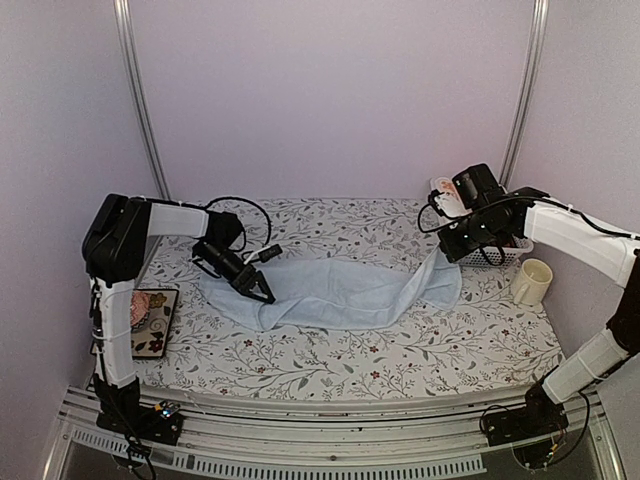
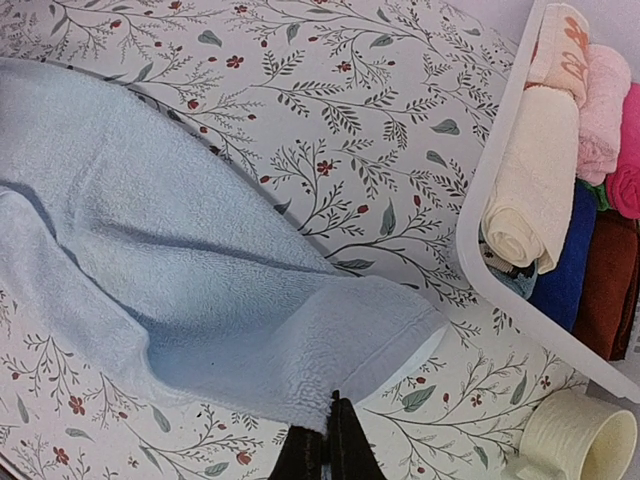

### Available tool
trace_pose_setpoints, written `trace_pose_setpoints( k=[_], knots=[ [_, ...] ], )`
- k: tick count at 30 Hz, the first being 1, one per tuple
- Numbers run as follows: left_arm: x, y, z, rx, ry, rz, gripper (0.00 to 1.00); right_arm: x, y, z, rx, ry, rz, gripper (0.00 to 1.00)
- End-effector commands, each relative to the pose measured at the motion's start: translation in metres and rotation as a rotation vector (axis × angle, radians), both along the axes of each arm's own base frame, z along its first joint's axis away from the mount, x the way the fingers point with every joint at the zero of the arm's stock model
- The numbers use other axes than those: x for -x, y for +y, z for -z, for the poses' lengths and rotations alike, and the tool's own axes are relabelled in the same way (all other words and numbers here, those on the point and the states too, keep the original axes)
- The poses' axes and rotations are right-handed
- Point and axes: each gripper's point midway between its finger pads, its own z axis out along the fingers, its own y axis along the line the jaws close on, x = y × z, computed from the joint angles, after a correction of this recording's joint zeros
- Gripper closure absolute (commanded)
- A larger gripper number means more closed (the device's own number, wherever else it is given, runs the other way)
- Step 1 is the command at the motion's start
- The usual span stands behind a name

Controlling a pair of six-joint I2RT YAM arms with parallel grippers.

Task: Roll the towels
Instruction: Flatten out the towel at the center of the board.

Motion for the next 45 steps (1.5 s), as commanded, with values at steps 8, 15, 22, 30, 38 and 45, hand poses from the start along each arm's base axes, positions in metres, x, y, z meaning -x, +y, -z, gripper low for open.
trace_pose_setpoints(
  k=[8, 15, 22, 30, 38, 45],
  knots=[
    [0.005, 0.003, -0.009, -0.008, -0.033, 0.001, 0.41, 0.006, 0.008, -0.004, -0.023, 0.000, -0.015, 0.98],
    [0.002, 0.006, -0.013, -0.019, -0.050, -0.012, 0.61, 0.007, 0.012, -0.009, -0.034, -0.006, -0.017, 0.98],
    [-0.003, 0.012, -0.018, -0.033, -0.080, -0.029, 0.82, 0.008, 0.012, -0.008, -0.039, -0.003, -0.018, 0.98],
    [-0.013, 0.018, -0.028, -0.054, -0.132, -0.054, 1.00, 0.002, 0.013, -0.011, -0.028, -0.011, -0.019, 0.97],
    [-0.084, 0.044, -0.086, -0.119, -0.365, -0.278, 1.00, -0.029, 0.009, -0.049, -0.041, -0.116, 0.017, 0.98],
    [-0.142, 0.061, -0.189, -0.035, -0.614, -0.502, 1.00, -0.073, -0.020, -0.089, -0.068, -0.211, 0.094, 0.98]
  ],
)
